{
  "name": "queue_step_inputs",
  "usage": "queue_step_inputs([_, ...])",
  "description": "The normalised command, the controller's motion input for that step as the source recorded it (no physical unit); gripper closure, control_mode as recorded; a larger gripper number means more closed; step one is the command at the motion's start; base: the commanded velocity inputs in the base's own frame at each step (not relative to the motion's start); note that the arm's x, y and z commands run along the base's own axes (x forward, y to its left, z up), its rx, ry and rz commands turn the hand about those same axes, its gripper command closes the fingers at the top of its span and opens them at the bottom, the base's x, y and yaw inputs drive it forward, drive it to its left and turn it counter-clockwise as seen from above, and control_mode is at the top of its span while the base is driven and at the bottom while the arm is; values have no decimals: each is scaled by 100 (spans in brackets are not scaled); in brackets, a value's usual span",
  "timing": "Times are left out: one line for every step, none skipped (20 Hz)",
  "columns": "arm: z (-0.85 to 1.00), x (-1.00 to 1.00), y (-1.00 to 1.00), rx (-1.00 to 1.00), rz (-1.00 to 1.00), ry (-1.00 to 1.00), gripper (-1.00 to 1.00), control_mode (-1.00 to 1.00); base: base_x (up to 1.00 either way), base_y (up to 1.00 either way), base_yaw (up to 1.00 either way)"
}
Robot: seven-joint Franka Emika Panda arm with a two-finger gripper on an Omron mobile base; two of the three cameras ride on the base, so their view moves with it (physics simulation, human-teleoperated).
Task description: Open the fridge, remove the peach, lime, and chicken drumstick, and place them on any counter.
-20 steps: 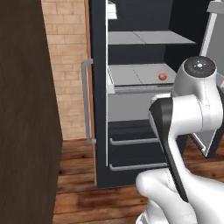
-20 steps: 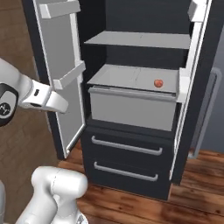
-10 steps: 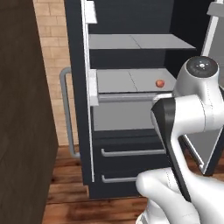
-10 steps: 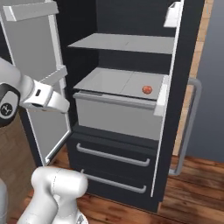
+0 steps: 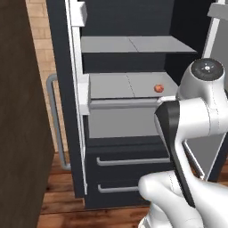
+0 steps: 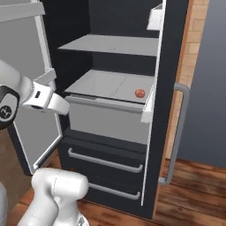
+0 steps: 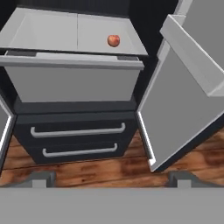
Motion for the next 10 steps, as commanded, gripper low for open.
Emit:
queue_step_inputs([0, 0, 0, 0, 0, 0, -100, 100, 66, 0, 1])
queue_step_inputs([0, 0, 0, 0, 0, 0, -100, 100, 70, 0, 1])
queue_step_inputs([0, 0, 0, 0, 0, 0, -100, 100, 74, 0, 0])
queue_step_inputs([0, 0, 0, 0, 0, 0, -100, 100, 77, 0, 1])
queue_step_inputs([0, 0, 0, 0, 0, 0, -100, 100, 72, -5, 1])
queue_step_inputs([0, 0, 0, 0, 0, 0, -100, 100, 71, -13, 1])
queue_step_inputs([0, 0, 0, 0, 0, 0, -100, 100, 67, -15, 1])
queue_step_inputs([0, 0, 0, 0, 0, 0, -100, 100, 65, -14, 1])
queue_step_inputs([0, 0, 0, 0, 0, 0, -100, 100, 71, -13, 0])
queue_step_inputs([0, 0, 0, 0, 0, 0, -100, 100, 71, -7, 1])
